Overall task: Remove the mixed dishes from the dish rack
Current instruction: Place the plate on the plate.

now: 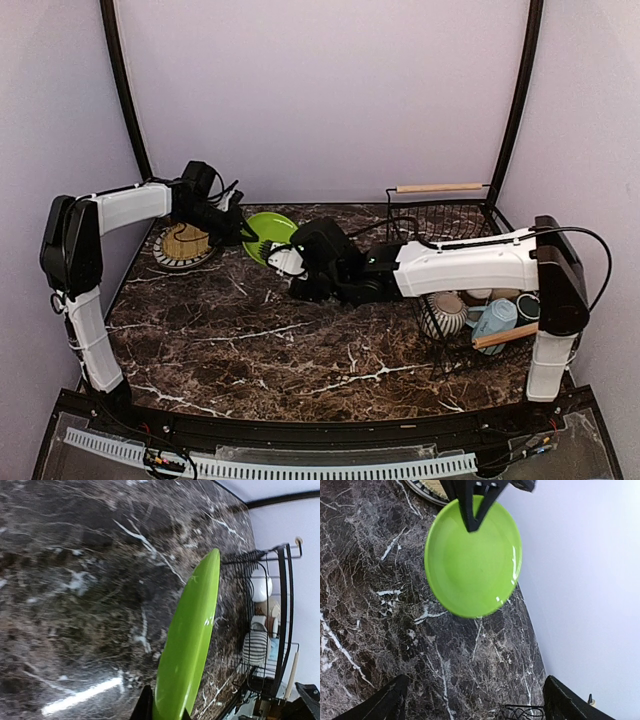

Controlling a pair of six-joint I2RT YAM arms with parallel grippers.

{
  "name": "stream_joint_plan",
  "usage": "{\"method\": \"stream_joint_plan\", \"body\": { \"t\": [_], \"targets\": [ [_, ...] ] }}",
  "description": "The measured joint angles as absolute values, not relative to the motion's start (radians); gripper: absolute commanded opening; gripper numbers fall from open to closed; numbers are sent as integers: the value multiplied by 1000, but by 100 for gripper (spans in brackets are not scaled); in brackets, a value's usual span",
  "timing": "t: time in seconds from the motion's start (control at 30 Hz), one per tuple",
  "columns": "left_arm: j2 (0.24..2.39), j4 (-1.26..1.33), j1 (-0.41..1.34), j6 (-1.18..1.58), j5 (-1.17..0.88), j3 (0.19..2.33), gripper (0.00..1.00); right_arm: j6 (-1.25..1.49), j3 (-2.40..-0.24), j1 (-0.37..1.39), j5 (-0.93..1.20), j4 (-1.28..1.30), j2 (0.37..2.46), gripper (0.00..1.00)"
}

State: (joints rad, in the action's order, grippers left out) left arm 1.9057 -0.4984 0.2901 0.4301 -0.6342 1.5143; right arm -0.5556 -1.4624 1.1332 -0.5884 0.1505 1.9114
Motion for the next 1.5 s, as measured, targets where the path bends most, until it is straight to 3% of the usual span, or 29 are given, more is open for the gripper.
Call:
{"method": "stream_joint_plan", "body": {
  "t": [0.57,0.93,1.23,1.5],
  "targets": [
    [1896,-502,-162,449,-485,1494,1,-387,-1406,1034,-579,127,1748,99],
    [1906,-452,-242,498,-519,1467,3,-101,-1399,862,-408,194,1649,99],
    [1982,-416,-248,523,-582,1466,17,173,-1324,662,-141,245,1545,99],
    [1987,-429,-239,511,-558,1467,48,273,-1328,611,-101,374,1510,99]
  ]
}}
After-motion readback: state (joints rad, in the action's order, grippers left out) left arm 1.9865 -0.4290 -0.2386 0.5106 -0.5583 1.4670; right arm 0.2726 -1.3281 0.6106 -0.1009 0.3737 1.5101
